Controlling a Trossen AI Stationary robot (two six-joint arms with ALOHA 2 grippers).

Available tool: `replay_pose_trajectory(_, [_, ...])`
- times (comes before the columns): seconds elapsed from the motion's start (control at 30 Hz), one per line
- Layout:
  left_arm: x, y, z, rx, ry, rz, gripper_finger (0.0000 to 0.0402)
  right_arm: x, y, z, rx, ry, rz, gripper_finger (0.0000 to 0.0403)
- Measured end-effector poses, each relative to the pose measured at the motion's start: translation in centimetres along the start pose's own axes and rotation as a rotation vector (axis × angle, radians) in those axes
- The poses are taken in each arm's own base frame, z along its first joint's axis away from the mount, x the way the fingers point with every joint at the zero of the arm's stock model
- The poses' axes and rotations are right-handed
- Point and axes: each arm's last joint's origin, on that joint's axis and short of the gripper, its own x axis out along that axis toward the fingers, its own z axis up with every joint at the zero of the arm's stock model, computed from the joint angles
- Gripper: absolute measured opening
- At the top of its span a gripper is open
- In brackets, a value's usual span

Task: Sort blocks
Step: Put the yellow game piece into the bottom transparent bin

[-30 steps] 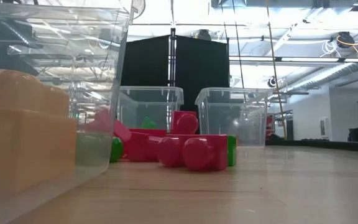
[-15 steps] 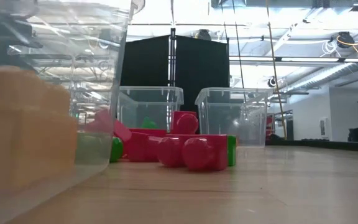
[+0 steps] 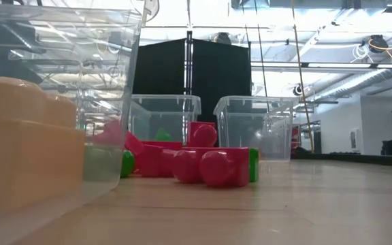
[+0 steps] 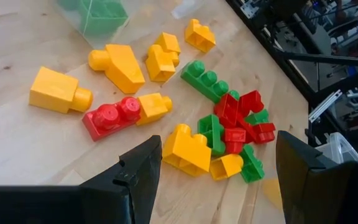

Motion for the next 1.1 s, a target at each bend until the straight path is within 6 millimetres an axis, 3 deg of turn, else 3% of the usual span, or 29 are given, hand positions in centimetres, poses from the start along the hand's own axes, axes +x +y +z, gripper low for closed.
replay_pose_trajectory(0.07, [0.0, 0.0, 0.0, 0.002, -0.001, -0.001, 0.0210, -0.4, -1.6, -1.6, 0.048, 0.148, -0.110, 0.0216])
replay_pose_trajectory(0.2, [0.0, 0.0, 0.0, 0.024, 0.000, 0.000, 0.0210, -1.3, -2.6, -2.3, 0.187, 0.083, -0.151, 0.0215])
replay_pose_trajectory(0.27, [0.0, 0.0, 0.0, 0.026, -0.001, 0.000, 0.0210, -0.7, -2.8, -3.6, 0.259, 0.102, -0.217, 0.0215])
replay_pose_trajectory(0.4, [0.0, 0.0, 0.0, 0.048, 0.005, 0.004, 0.0210, 2.5, -3.0, -8.6, 0.443, 0.177, -0.401, 0.0215])
replay_pose_trajectory(0.53, [0.0, 0.0, 0.0, 0.047, 0.005, 0.004, 0.0210, 4.7, -2.9, -12.7, 0.648, 0.127, -0.323, 0.0215])
replay_pose_trajectory(0.67, [0.0, 0.0, 0.0, 0.047, 0.005, 0.003, 0.0210, 8.7, -3.0, -15.8, 0.792, 0.058, -0.239, 0.0215])
replay_pose_trajectory(0.77, [0.0, 0.0, 0.0, 0.048, 0.004, 0.004, 0.0210, 10.6, -3.5, -16.3, 0.878, 0.009, -0.142, 0.0215])
replay_pose_trajectory(0.93, [0.1, 0.0, 0.0, 0.047, 0.003, 0.005, 0.0210, 14.4, -4.1, -17.5, 0.879, 0.085, -0.007, 0.0215])
replay_pose_trajectory(1.1, [0.1, 0.0, 0.0, 0.047, 0.004, 0.005, 0.0210, 15.1, -5.0, -16.9, 0.827, 0.100, 0.060, 0.0239])
